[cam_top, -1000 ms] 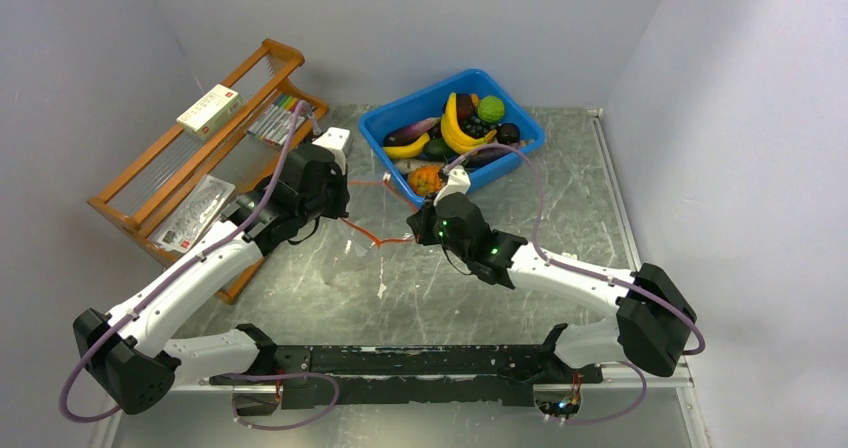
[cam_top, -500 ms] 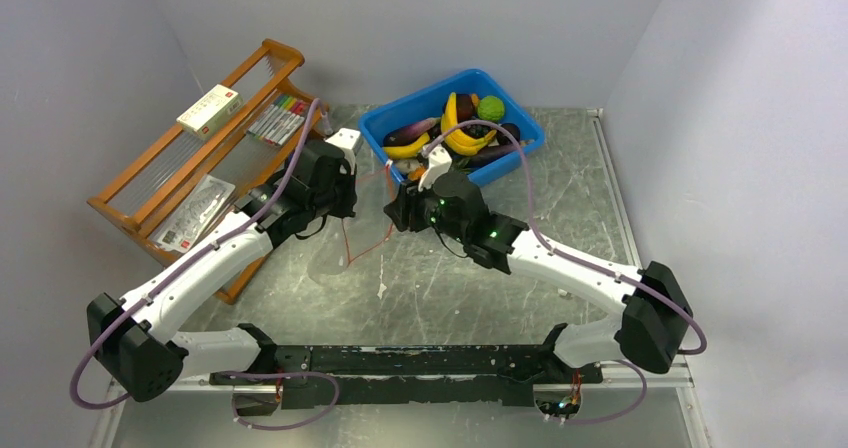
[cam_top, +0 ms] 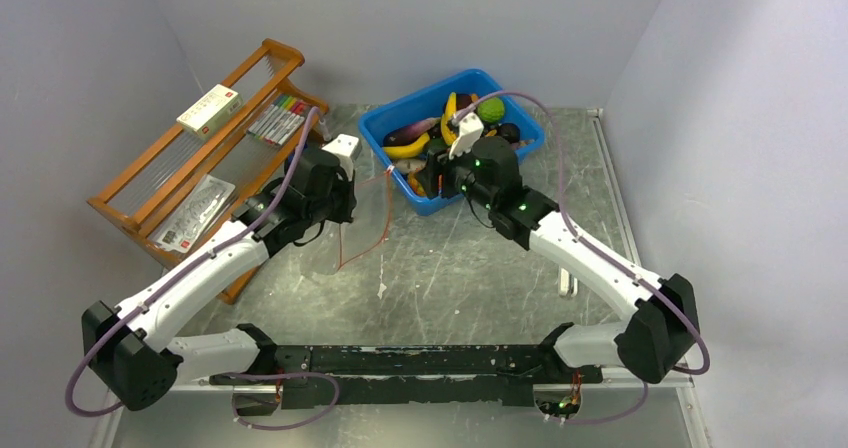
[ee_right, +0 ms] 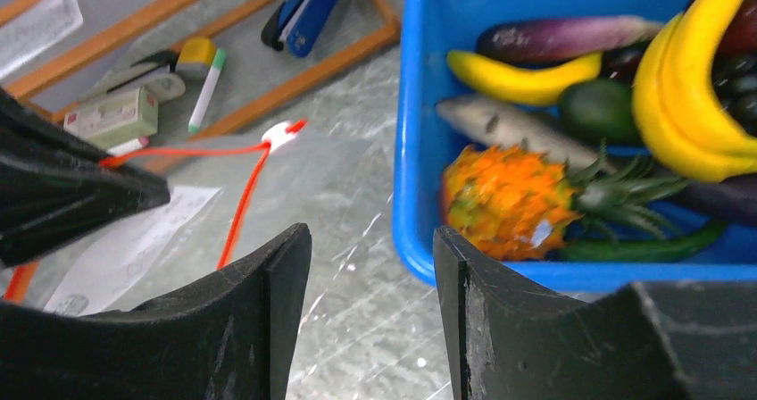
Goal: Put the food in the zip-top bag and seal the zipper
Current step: Open the zipper of the food storage bag at the center of the board, then pick up the fake fruit from the bin.
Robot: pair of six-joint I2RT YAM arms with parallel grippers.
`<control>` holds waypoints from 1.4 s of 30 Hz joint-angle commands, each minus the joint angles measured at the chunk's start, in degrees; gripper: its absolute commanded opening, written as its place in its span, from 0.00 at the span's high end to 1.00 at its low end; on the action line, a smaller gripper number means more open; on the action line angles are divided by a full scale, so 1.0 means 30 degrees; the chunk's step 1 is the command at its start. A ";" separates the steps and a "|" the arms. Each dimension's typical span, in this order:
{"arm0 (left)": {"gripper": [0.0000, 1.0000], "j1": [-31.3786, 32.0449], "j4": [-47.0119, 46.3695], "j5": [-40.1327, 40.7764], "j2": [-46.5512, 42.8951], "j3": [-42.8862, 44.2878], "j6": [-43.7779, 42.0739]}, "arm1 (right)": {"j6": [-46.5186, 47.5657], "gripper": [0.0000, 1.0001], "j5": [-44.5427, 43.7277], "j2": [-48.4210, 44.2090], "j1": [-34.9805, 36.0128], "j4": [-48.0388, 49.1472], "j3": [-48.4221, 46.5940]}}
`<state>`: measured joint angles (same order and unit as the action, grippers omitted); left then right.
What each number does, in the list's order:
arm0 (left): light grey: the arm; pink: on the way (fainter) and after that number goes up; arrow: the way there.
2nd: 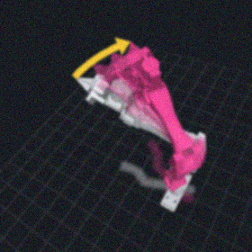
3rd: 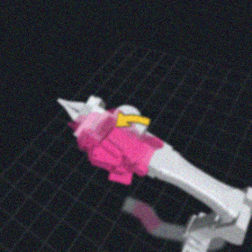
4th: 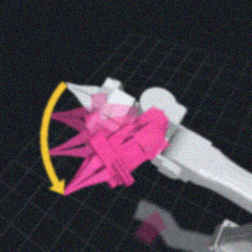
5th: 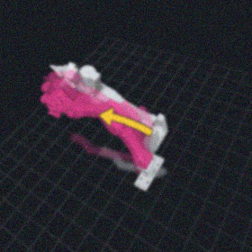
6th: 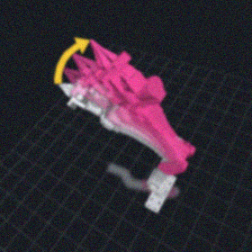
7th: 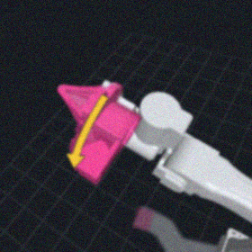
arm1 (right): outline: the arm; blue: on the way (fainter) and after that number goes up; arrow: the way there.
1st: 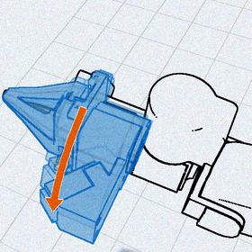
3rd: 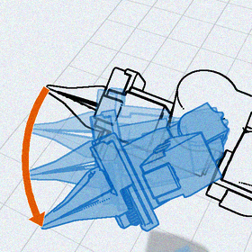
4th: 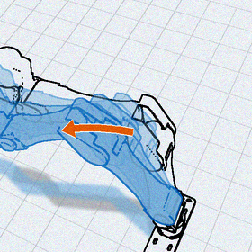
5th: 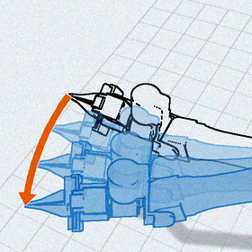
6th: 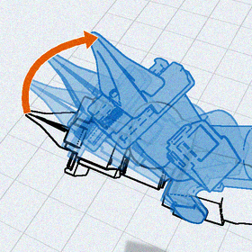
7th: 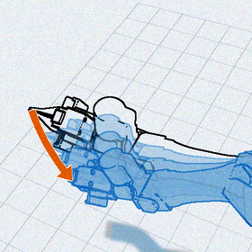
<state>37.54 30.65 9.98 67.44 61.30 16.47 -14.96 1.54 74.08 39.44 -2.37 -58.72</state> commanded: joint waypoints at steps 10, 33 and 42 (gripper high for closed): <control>0.93 -0.0093 -0.0770 0.0567 -0.1625 0.0510 -0.2844 | 0.2957 0.47 -0.1783 0.4515 -0.3512 -0.1350 -0.4858; 0.93 -0.0132 -0.3026 0.0497 -0.4311 -0.2583 -0.3189 | 0.7419 0.48 -0.2891 1.2742 -0.4727 -0.3226 -1.2351; 0.93 -0.0121 -0.3303 0.0285 -0.4579 -0.2791 -0.3120 | 0.7440 0.47 -0.2243 1.5925 -0.5513 -0.4238 -1.5386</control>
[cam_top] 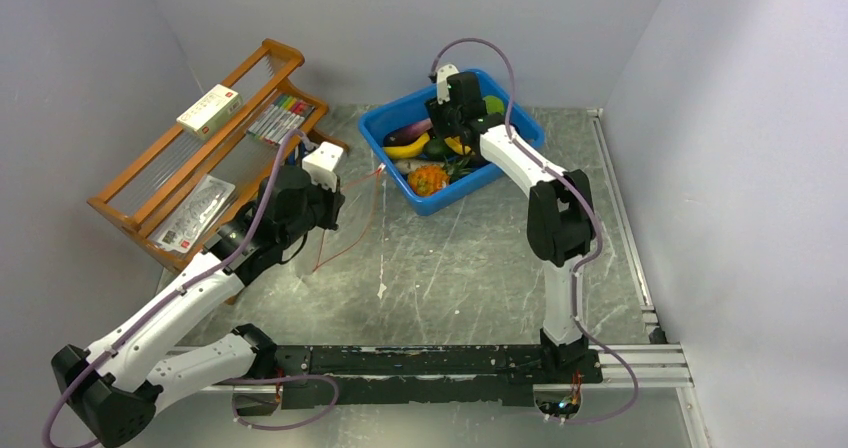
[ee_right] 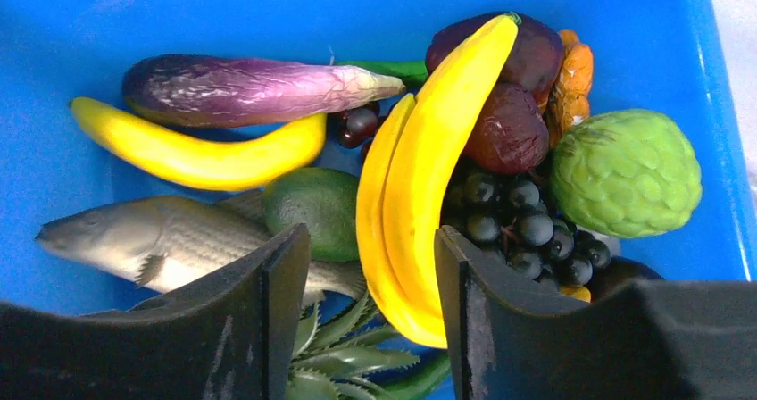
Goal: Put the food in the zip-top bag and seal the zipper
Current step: Pick up the fake fruit from the bin.
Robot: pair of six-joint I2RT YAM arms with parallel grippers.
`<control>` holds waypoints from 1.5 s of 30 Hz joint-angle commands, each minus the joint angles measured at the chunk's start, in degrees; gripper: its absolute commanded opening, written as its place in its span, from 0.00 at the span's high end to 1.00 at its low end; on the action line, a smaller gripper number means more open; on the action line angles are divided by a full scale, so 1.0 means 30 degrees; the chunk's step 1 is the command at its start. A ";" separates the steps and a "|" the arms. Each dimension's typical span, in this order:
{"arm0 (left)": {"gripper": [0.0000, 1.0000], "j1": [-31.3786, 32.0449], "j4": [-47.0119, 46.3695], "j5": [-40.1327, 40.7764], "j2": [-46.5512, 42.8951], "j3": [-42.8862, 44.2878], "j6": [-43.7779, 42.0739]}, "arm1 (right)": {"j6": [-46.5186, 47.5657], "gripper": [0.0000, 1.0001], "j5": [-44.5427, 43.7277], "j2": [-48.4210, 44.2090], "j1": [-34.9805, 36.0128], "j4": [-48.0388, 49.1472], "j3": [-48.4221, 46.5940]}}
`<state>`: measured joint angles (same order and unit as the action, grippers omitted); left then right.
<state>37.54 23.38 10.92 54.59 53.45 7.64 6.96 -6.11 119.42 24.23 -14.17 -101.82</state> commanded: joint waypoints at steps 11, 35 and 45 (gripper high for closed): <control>0.93 -0.0128 -0.0882 -0.0173 -0.0441 -0.0177 -0.0247 | -0.0582 0.57 -0.0135 0.2880 -0.0810 -0.1475 -0.3280; 0.93 -0.0121 -0.0921 -0.0382 -0.0405 -0.0274 -0.0331 | -0.0733 0.86 0.1096 0.2759 -0.1180 -0.1046 -0.3239; 0.93 -0.0317 -0.0936 -0.0486 -0.0171 -0.0299 -0.0232 | -0.1345 0.95 0.1988 0.0101 -0.1183 0.0116 -0.1213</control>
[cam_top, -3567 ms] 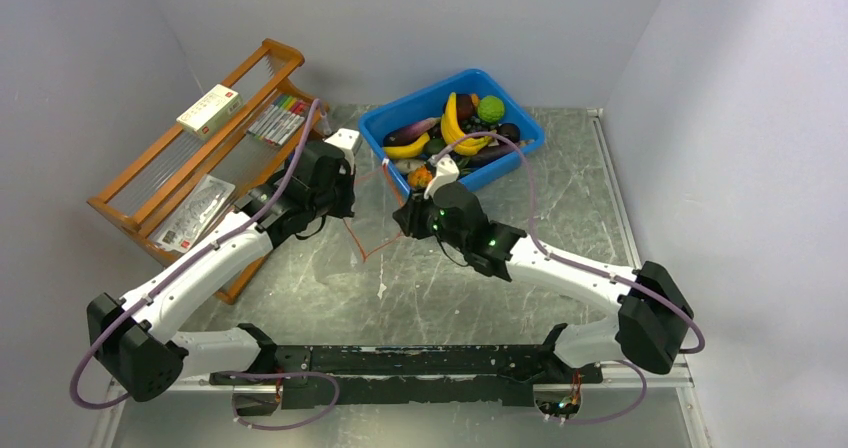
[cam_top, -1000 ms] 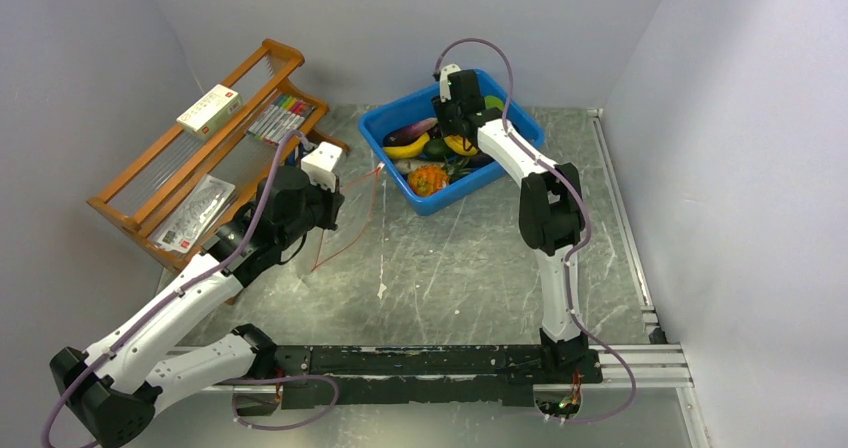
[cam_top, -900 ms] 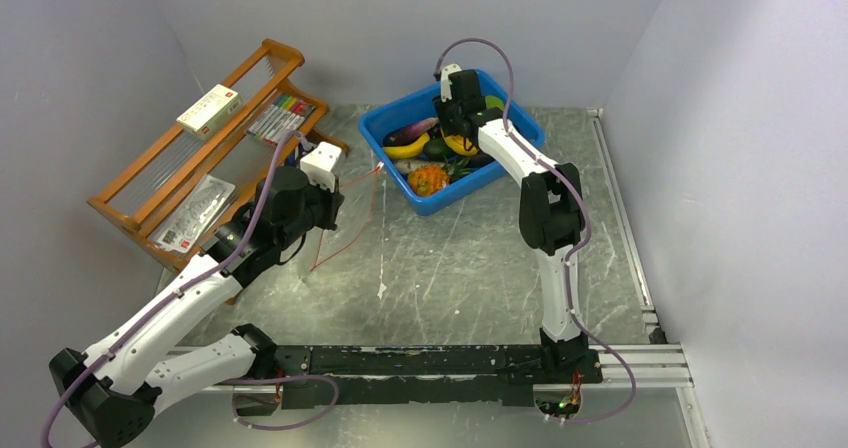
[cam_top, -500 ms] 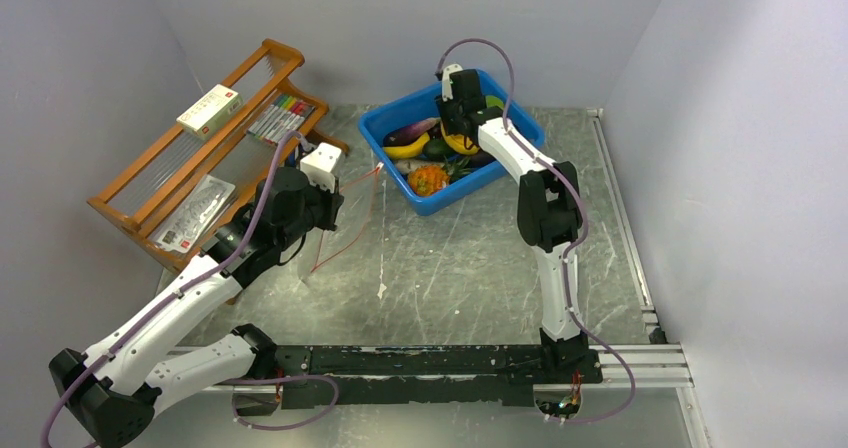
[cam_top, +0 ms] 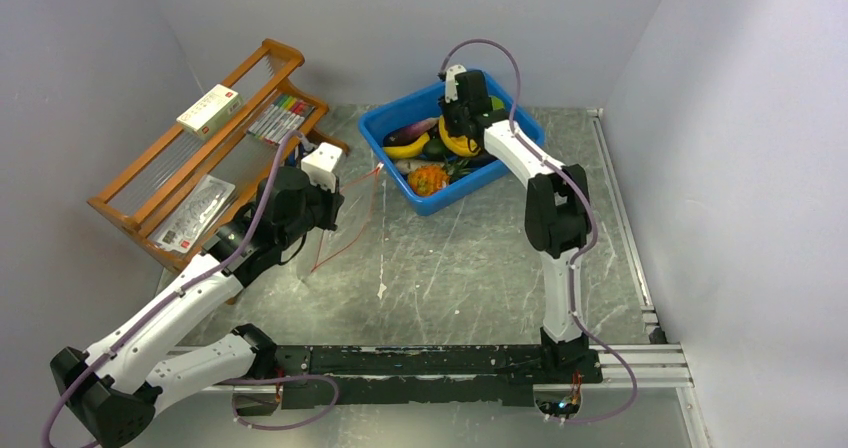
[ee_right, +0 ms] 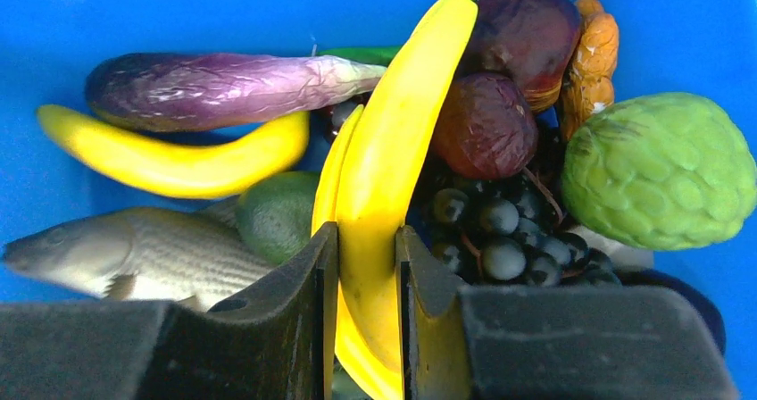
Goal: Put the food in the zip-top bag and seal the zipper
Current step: Pick up the fake fruit from the bin.
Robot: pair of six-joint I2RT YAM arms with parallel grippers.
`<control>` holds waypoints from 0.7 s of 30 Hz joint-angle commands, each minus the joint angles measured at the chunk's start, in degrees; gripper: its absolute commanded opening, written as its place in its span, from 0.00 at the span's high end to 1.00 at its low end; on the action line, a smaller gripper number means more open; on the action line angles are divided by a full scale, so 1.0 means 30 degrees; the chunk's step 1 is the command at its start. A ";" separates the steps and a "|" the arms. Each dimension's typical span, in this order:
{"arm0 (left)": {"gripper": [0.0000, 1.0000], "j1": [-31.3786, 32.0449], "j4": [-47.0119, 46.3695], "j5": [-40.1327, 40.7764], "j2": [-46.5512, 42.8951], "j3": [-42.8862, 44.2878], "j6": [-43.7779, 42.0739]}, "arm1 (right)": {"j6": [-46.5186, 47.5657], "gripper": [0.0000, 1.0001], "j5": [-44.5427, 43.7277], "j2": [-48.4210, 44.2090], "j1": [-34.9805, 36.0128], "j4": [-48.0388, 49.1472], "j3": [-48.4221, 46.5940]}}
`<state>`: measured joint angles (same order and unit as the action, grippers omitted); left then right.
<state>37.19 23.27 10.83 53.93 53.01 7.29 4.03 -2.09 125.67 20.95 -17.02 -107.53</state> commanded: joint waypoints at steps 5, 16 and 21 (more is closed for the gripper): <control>0.93 -0.0296 -0.0842 -0.0559 0.0214 -0.0122 -0.0086 | -0.1132 0.98 0.0874 -0.3497 -0.0181 0.1989 0.2110; 0.93 -0.0475 -0.0909 -0.0821 0.0441 -0.0061 0.0485 | -0.3058 1.00 0.2617 -0.7521 -0.0244 0.4231 0.5650; 0.93 -0.0713 -0.1127 -0.1563 0.0397 -0.0035 0.0990 | -0.5038 1.00 0.4223 -1.0537 -0.0238 0.6402 0.8655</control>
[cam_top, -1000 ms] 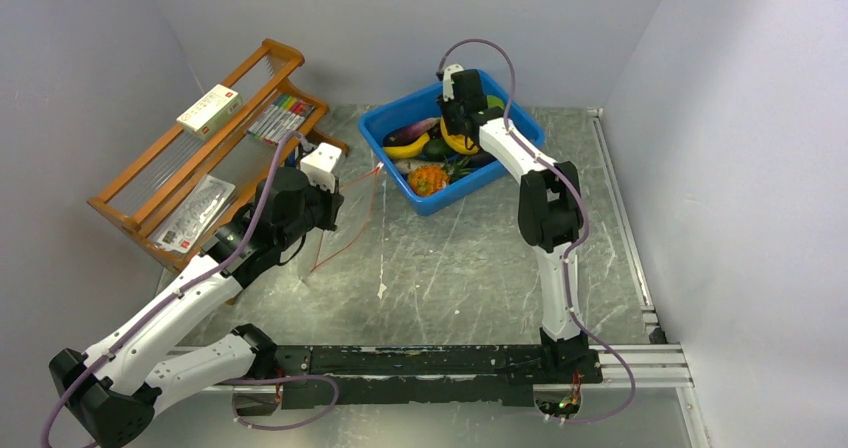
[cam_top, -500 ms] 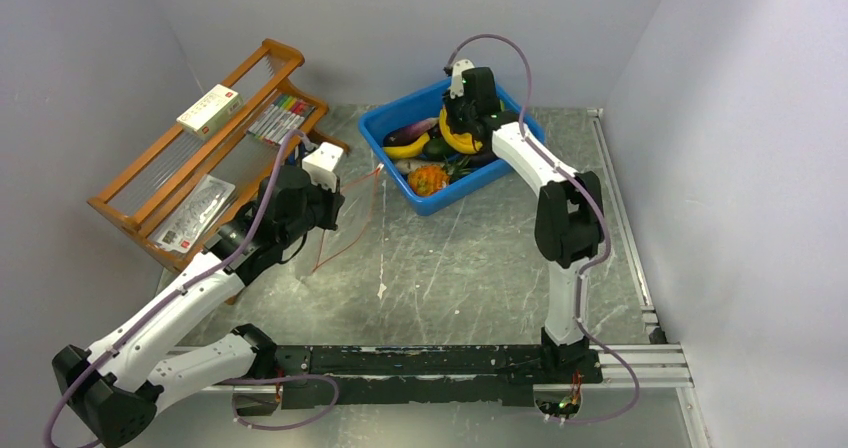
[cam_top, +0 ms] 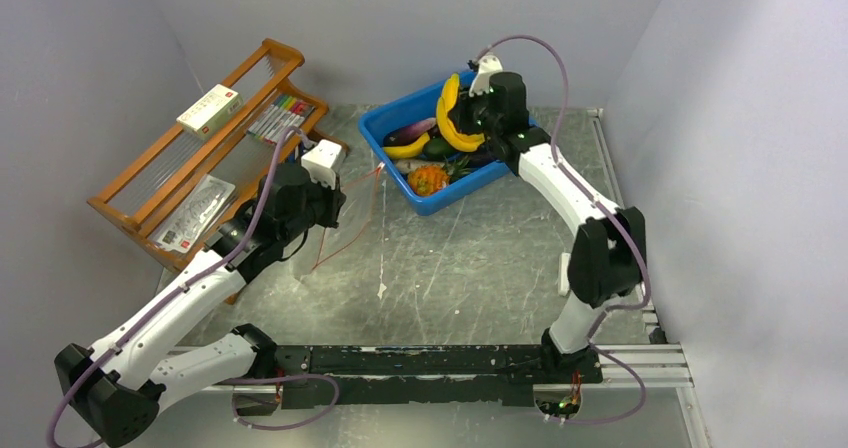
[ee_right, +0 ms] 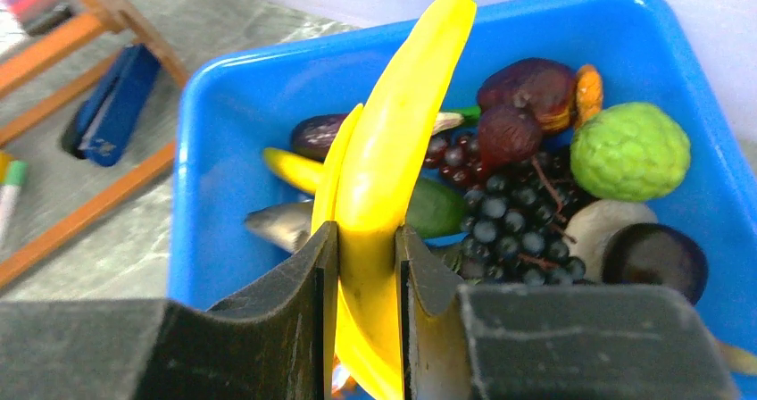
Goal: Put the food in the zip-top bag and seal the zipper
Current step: Pick up the fake fruit from the bin, then place the fake fruit in the zipper food storage bag.
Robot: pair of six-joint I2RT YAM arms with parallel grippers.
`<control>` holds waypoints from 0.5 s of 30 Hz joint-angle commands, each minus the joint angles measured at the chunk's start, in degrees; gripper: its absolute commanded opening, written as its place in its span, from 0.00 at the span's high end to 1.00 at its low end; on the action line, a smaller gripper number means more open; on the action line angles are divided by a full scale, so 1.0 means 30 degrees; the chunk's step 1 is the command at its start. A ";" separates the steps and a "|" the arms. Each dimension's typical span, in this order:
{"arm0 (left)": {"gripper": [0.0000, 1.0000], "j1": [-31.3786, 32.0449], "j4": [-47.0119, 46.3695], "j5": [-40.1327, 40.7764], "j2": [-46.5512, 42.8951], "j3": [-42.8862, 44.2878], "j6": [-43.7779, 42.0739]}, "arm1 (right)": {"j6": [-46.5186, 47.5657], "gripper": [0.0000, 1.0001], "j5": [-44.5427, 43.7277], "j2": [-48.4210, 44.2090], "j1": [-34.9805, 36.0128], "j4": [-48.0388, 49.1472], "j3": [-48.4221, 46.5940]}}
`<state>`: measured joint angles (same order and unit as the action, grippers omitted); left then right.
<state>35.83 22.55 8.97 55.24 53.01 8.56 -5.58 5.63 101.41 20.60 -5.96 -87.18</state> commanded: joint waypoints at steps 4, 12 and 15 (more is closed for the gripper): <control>0.93 -0.0463 -0.0980 -0.1156 0.0033 -0.0007 0.0634 | 0.0862 0.96 0.2728 -0.5975 0.0995 0.8852 0.7405; 0.93 -0.0664 -0.0982 -0.1408 0.0422 0.0050 0.0814 | 1.3367 0.98 0.0572 -0.9051 0.5161 1.4670 1.3731; 0.93 -0.0735 -0.1082 -0.1380 0.0438 0.0039 0.0965 | 1.5438 0.98 0.0192 -0.9618 0.5804 1.5147 1.4480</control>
<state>34.22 22.02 6.22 56.49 53.01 10.31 25.19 8.23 75.44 36.67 30.28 -45.65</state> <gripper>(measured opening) 0.071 0.235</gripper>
